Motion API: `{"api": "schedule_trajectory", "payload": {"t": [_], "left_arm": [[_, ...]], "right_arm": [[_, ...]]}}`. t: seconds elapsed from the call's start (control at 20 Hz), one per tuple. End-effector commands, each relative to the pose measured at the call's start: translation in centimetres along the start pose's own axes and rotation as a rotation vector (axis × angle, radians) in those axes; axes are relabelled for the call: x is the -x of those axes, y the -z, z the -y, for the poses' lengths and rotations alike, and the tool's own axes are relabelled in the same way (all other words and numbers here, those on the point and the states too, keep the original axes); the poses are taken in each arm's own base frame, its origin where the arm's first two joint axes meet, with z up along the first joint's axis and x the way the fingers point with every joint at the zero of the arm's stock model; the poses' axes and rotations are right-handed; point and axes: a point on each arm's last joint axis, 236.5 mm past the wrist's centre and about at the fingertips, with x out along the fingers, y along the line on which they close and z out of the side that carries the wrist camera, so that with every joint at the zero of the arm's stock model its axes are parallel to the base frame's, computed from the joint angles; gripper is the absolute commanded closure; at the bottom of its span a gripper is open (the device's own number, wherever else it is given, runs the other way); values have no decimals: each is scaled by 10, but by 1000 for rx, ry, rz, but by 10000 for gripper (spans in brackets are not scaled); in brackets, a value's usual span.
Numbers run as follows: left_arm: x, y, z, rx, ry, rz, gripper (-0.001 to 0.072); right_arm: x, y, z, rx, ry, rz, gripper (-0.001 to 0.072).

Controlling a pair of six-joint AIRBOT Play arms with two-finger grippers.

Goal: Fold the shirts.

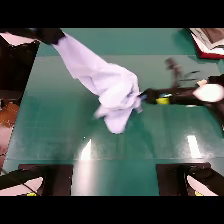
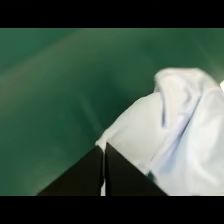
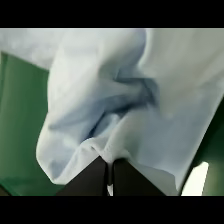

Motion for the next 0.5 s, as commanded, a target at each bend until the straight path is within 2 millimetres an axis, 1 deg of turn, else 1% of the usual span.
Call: {"api": "schedule_trajectory", "payload": {"t": [0.0,0.05,0.15,0.25,0.35,0.45], "left_arm": [[84,-38,7,-47,-65,181,683],[105,-43,12,-54,-71,221,683],[143,-50,20,-67,-83,293,683],[179,-55,29,-61,-90,363,683],[208,-59,36,-61,-97,426,683],[239,-69,41,-58,-107,520,683]], "right_arm": [[120,-42,-14,25,31,341,692],[148,-44,-14,37,67,410,692],[199,-49,-16,58,160,526,692],[242,-58,-16,81,287,624,692],[275,-67,-14,94,407,667,692],[300,-86,-26,121,453,725,692]]}}
